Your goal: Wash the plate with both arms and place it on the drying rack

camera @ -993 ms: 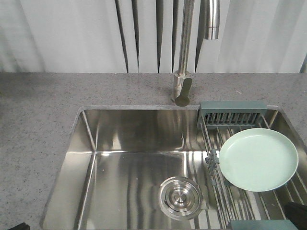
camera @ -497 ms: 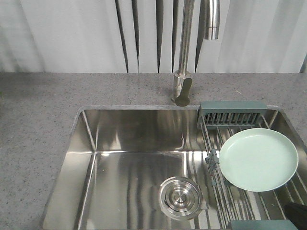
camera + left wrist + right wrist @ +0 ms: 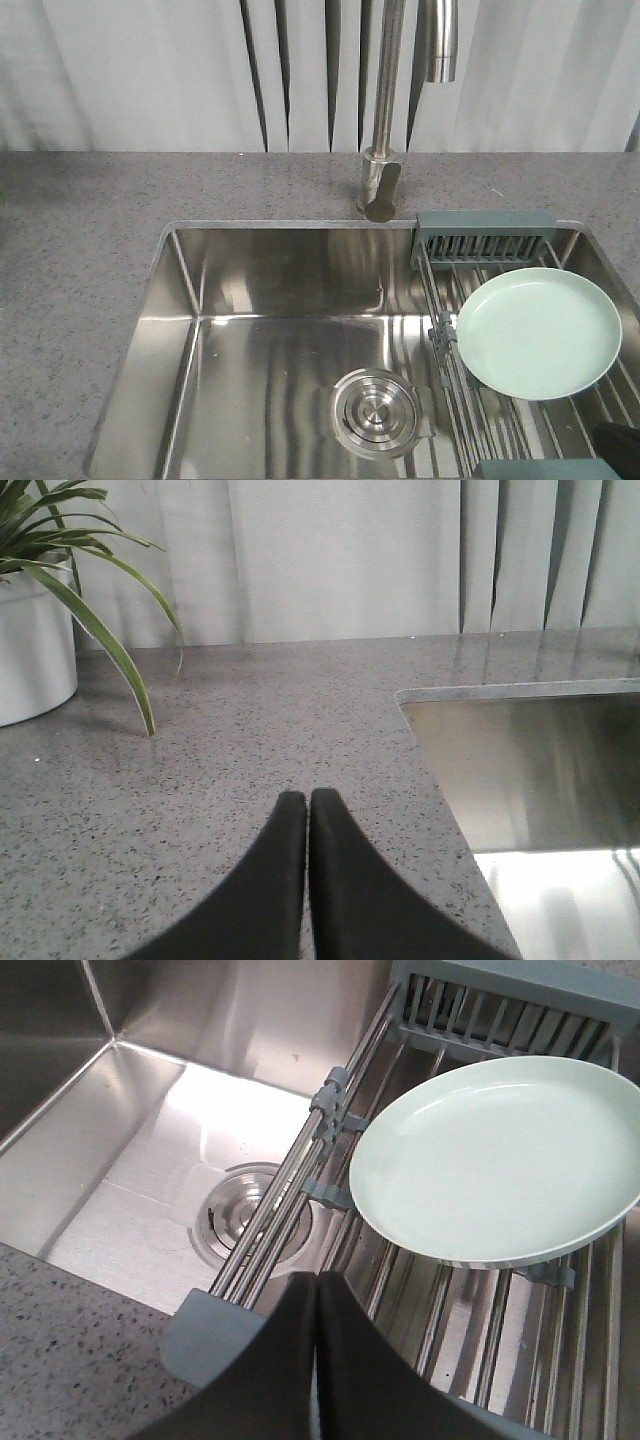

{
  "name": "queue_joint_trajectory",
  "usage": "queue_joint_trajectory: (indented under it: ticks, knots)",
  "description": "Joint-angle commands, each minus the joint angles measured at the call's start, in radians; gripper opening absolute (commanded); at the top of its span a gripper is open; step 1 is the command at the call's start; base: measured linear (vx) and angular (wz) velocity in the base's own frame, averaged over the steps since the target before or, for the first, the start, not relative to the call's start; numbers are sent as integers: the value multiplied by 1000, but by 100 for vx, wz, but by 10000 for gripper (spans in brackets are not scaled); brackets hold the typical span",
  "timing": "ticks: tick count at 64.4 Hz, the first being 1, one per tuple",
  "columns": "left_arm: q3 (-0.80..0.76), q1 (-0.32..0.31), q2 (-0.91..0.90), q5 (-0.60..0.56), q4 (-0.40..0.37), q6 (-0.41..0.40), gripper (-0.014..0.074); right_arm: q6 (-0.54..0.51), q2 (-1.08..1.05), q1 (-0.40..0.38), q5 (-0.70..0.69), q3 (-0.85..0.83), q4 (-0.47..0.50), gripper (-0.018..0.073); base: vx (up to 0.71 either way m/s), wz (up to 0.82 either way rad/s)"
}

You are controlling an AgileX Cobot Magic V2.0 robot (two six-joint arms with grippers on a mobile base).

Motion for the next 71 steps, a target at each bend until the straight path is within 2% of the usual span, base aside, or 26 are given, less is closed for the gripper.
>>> queue_joint_trajectory:
  ticks: [1, 71]
  knots:
    - [22, 2, -18, -80, 18, -27, -5, -3, 4, 0, -62, -28, 1, -10, 0, 0]
    - [22, 2, -17, -80, 18, -27, -5, -4, -2, 0, -70, -18, 1, -10, 0, 0]
